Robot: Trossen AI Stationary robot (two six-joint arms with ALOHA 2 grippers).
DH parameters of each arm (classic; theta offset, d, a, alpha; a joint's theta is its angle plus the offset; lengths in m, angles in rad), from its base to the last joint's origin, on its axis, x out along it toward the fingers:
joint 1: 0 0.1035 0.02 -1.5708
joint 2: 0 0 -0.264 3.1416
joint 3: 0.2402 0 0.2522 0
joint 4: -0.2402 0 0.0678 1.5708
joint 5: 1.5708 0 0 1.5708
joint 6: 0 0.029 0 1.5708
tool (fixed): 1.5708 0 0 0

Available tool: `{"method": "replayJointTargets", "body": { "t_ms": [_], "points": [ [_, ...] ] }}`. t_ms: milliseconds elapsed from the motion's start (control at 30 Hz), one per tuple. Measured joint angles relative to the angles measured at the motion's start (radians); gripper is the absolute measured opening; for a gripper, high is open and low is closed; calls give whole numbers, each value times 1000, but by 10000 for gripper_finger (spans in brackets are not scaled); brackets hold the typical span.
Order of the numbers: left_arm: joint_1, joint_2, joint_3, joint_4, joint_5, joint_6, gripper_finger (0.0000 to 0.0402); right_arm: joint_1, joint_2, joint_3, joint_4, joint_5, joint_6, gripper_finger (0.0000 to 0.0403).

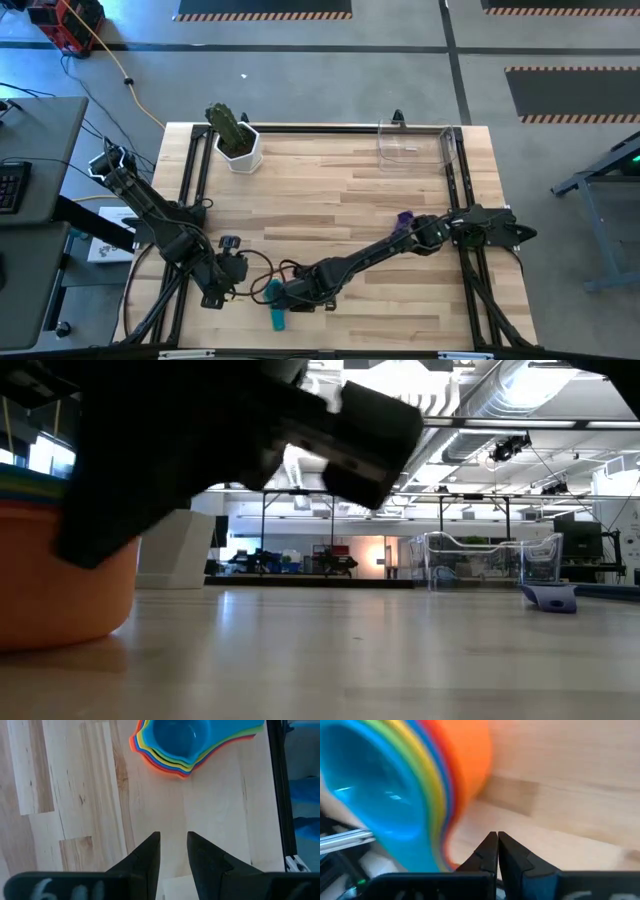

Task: Nest measuring cups in basket
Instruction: Stack the purple measuring cup on the light blue measuring cup

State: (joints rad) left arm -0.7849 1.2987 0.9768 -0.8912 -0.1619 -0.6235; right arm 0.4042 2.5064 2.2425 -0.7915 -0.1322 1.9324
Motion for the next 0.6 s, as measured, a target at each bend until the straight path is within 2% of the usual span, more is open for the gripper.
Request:
{"method": "replayJointTargets", "body": {
  "t_ms": [233, 600],
  "points": [
    [0, 5, 0, 30, -4, 42, 87, 1, -52, 0, -204, 14, -3, 4],
    [9, 5, 0, 14, -12, 44, 87, 2, -172, 0, -539, 155, -7, 4]
  ]
}}
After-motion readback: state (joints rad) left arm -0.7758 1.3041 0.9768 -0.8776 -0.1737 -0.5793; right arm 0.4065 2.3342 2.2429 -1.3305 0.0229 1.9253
